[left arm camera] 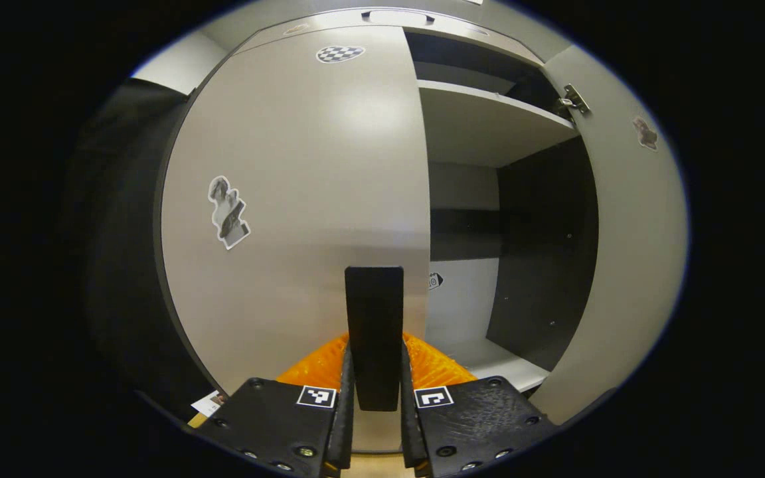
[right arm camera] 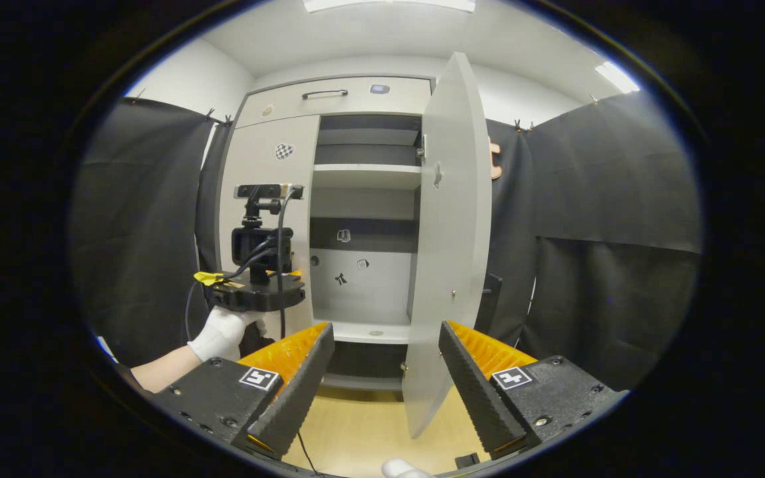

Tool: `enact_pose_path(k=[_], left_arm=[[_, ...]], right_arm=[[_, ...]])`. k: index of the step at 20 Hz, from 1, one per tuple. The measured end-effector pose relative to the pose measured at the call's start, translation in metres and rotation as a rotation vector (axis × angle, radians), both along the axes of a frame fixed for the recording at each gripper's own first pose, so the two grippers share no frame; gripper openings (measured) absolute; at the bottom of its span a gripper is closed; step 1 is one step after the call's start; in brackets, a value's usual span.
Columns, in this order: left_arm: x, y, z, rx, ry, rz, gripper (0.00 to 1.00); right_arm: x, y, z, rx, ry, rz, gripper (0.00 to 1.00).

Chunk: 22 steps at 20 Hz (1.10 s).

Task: Open the right door of the double-door shoe cabinet with the right hand, and open the left door with the left hand.

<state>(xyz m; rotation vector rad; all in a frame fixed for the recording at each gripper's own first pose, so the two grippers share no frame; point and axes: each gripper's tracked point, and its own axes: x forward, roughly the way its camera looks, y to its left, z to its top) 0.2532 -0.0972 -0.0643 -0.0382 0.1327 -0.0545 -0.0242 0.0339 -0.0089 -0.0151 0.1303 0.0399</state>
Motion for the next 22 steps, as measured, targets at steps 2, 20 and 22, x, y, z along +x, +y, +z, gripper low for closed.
enact_pose_path(k=[2,20,22], left_arm=[[-0.001,0.000,0.000,0.013,-0.002,0.001,0.28],[-0.060,0.020,0.008,0.012,-0.022,0.001,0.19],[-0.064,0.024,0.008,0.022,-0.031,-0.008,0.13]], right_arm=[[-0.002,0.000,0.002,0.001,-0.004,0.008,0.99],[-0.025,0.007,-0.001,0.032,-0.008,0.119,0.99],[-0.036,0.009,-0.007,0.035,-0.003,0.134,1.00]])
